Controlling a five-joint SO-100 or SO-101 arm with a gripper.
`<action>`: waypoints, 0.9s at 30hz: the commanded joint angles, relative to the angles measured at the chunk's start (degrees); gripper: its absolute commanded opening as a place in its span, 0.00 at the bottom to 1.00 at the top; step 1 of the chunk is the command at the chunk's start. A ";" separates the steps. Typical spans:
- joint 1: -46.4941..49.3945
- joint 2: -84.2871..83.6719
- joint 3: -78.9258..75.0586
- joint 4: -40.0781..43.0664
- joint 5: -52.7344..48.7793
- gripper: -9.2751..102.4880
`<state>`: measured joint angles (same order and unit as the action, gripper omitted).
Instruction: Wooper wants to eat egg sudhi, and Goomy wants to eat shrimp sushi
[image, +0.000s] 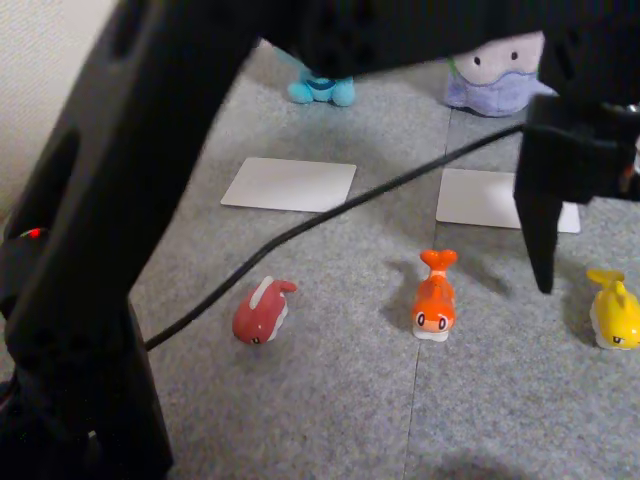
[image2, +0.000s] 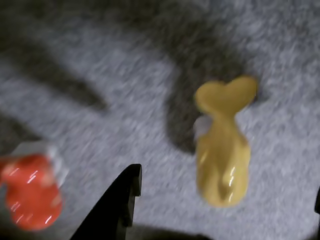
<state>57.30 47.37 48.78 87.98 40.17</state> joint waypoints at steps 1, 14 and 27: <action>0.35 -2.37 -4.57 0.26 -1.05 0.41; 1.41 -5.89 -4.66 0.26 -1.41 0.15; -7.21 12.13 -4.75 8.53 12.30 0.11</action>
<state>54.23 50.54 45.35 94.92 48.96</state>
